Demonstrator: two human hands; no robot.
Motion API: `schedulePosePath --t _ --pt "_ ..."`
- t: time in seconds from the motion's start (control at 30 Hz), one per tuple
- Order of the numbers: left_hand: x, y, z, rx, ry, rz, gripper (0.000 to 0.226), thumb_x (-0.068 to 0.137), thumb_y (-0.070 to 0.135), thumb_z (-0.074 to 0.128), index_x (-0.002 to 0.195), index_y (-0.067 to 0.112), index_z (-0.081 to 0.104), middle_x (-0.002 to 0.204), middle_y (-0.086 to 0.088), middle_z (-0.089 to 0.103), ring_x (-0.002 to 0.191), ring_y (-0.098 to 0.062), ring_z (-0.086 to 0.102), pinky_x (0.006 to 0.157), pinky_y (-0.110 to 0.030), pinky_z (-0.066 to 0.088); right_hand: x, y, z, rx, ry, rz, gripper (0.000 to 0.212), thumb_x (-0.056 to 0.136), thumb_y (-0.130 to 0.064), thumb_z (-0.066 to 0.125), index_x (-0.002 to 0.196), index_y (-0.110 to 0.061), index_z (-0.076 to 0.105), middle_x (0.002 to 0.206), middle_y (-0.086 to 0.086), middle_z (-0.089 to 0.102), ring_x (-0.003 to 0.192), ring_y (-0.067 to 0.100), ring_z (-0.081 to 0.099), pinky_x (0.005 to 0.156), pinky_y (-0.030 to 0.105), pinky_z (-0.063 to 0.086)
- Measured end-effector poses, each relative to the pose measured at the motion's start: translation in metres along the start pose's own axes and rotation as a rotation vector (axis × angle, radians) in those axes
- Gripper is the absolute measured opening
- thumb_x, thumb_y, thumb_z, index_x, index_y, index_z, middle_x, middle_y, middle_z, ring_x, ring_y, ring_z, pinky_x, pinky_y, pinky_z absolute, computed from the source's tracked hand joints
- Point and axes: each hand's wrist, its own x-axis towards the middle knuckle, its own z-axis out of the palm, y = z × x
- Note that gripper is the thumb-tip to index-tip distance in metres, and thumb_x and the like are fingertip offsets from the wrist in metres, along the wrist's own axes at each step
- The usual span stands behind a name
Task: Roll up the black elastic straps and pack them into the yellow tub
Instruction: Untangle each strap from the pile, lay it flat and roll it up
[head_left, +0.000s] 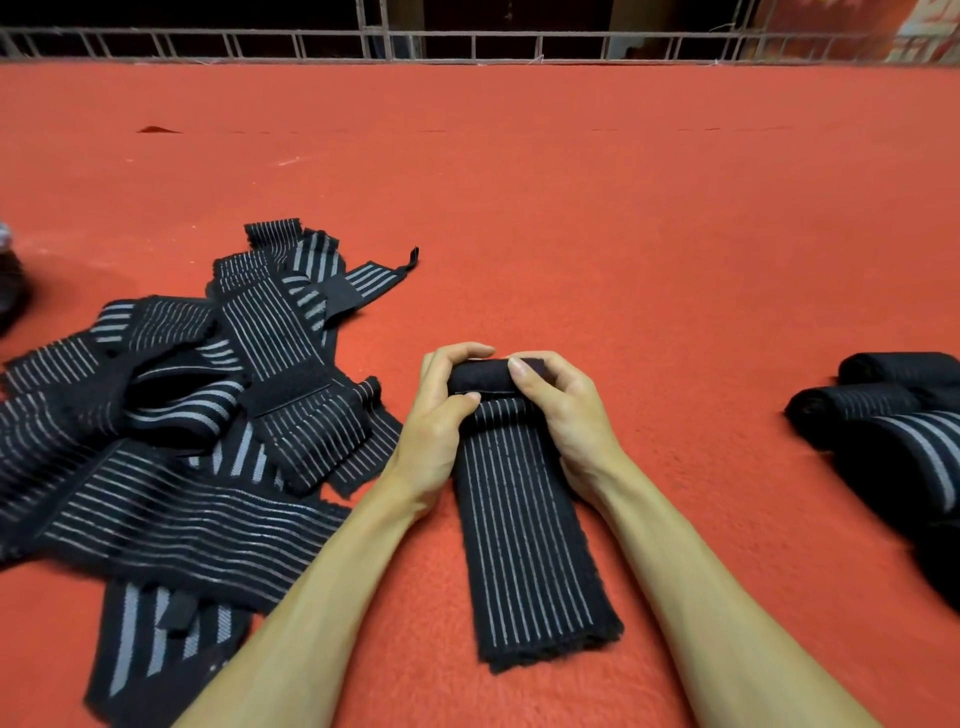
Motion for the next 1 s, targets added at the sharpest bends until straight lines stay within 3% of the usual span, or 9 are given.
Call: schedulePosePath --t 0.1,0.27,0.43,0.53,0.6,0.67,0.87,1.0 --pt "0.000 -0.001 0.001 -0.065 -0.008 -0.042 0.033 0.079 0.037 0.057 0.112 0.039 0.057 0.124 -0.017 0.053 0.111 -0.028 0.056 0.095 -0.040 0.048 -0.001 0.000 -0.003 0.024 -0.037 -0.059 0.024 0.080 -0.024 0.066 0.102 -0.013 0.066 0.096 0.008 0.066 0.091 0.018 0.060 0.086 0.036 0.048" --pt "0.004 -0.006 0.004 -0.111 0.047 -0.101 0.030 0.087 0.047 0.056 0.111 0.030 0.051 0.102 0.005 0.070 0.096 -0.014 0.067 0.088 -0.036 0.051 -0.003 -0.005 -0.006 0.093 -0.114 -0.125 0.028 0.079 -0.011 0.066 0.107 -0.009 0.063 0.099 0.004 0.067 0.090 0.013 0.064 0.080 0.026 0.052" --pt "0.002 -0.002 0.006 -0.172 0.096 -0.064 0.016 0.096 0.027 0.049 0.109 0.018 0.050 0.088 0.008 0.071 0.082 -0.005 0.067 0.071 -0.021 0.052 -0.003 -0.005 -0.003 0.089 -0.102 -0.105 0.033 0.082 -0.016 0.067 0.114 -0.009 0.061 0.109 0.008 0.066 0.099 0.016 0.062 0.091 0.034 0.051" --pt "0.002 0.002 0.006 -0.201 0.210 -0.062 0.015 0.100 0.021 0.045 0.110 0.011 0.049 0.091 0.003 0.068 0.079 -0.005 0.067 0.070 -0.021 0.053 -0.005 -0.004 0.001 0.021 -0.078 -0.034 0.043 0.085 -0.012 0.072 0.124 -0.008 0.055 0.114 0.008 0.063 0.092 0.004 0.064 0.083 0.021 0.051" --pt "0.005 0.002 0.004 -0.229 0.320 -0.088 0.015 0.101 0.022 0.046 0.110 0.011 0.049 0.093 0.002 0.065 0.079 -0.005 0.066 0.074 -0.025 0.053 -0.005 -0.002 0.003 -0.052 -0.101 0.015 0.048 0.082 -0.006 0.072 0.126 -0.009 0.052 0.110 0.009 0.064 0.082 0.001 0.067 0.074 0.017 0.052" --pt "0.006 0.001 0.002 -0.252 0.404 -0.119 0.014 0.101 0.024 0.046 0.109 0.013 0.050 0.097 0.001 0.063 0.086 -0.009 0.064 0.082 -0.031 0.052 -0.005 -0.002 0.003 -0.067 -0.125 0.060 0.052 0.080 -0.002 0.074 0.125 -0.011 0.051 0.101 0.012 0.063 0.078 0.008 0.068 0.072 0.024 0.056" --pt "0.008 0.000 0.002 -0.214 0.436 -0.132 0.010 0.100 0.028 0.048 0.105 0.021 0.053 0.113 -0.009 0.062 0.105 -0.024 0.062 0.098 -0.046 0.049 -0.005 -0.005 -0.004 0.015 -0.251 0.107 0.063 0.083 0.008 0.066 0.137 -0.014 0.041 0.109 0.018 0.057 0.092 0.020 0.066 0.081 0.032 0.057" --pt "0.007 0.000 0.001 -0.205 0.423 -0.126 0.010 0.101 0.022 0.047 0.107 0.019 0.053 0.102 0.000 0.064 0.091 -0.012 0.064 0.078 -0.028 0.052 -0.006 -0.005 -0.010 0.085 -0.390 0.102 0.084 0.077 0.011 0.066 0.146 -0.016 0.028 0.117 0.018 0.054 0.103 0.023 0.061 0.088 0.030 0.053"
